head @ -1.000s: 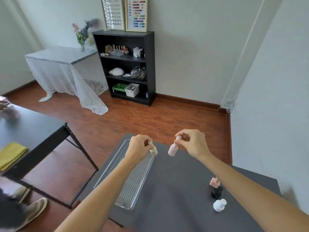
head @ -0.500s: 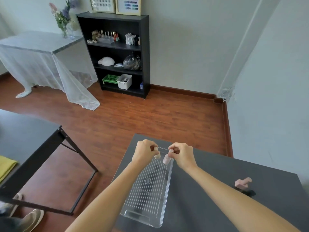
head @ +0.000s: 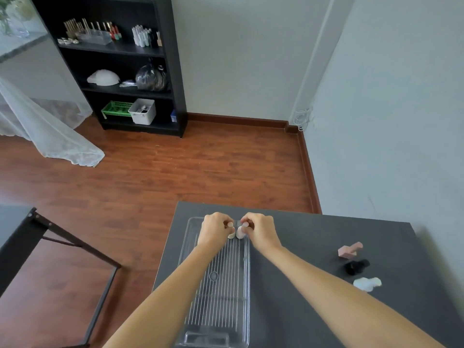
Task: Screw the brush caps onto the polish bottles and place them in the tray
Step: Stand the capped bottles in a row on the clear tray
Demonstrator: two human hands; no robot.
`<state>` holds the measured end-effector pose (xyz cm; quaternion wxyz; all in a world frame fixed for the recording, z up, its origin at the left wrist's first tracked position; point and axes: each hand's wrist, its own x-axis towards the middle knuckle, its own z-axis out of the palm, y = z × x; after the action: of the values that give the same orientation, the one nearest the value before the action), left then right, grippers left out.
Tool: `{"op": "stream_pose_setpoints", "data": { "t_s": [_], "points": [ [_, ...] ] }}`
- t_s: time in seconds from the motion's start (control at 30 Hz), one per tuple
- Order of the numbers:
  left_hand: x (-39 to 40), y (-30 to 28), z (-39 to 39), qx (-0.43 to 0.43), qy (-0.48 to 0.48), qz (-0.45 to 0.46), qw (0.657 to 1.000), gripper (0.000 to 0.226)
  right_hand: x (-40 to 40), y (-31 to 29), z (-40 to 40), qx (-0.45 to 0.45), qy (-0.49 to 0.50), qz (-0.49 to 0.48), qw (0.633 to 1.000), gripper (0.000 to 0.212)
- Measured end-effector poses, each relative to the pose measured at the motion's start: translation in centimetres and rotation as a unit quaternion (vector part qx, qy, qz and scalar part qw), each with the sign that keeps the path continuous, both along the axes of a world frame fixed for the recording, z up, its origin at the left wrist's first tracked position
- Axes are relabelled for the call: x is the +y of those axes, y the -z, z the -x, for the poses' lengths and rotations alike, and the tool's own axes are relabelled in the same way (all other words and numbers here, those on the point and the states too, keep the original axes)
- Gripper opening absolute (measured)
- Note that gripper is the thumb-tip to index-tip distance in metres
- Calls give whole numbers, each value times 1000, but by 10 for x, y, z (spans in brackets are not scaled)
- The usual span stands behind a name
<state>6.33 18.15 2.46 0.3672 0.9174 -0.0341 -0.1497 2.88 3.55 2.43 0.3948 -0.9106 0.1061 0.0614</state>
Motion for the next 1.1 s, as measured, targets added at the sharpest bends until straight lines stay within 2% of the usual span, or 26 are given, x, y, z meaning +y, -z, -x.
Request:
{"op": "stream_pose_setpoints", "data": {
  "t_s": [0.27,0.37,0.47,0.57,0.63,0.83,0.97,1.1],
  "points": [
    [-6,1,-8,-4,25,-12,1000,13,-3,-7,-3,-11,5,-17,1000,21],
    [-8,-3,-8,-4,31,-24,999,34,-11,-14,5,-29,3,-18,999,24],
    [-23,-17,-4,-57,32,-18,998,52,-38,-20,21,-32,21,-30,999,24],
    [-53,-34,8,-137,48,3,989,48,-80,-29,40,-59,55,-33,996,20],
    [-79,-42,20,-150,64,16,986,41,-115,-37,55,-64,81,-23,994,17],
    [-172,-35,71,-104,187,60,975,32,-229,-48,97,-59,151,18,987,20],
    [-225,-21,106,-71,266,46,960,29,-282,-40,111,18,116,27,993,25],
    [-267,-7,129,-36,300,20,953,33,-312,-28,115,66,72,21,995,40]
  ]
}}
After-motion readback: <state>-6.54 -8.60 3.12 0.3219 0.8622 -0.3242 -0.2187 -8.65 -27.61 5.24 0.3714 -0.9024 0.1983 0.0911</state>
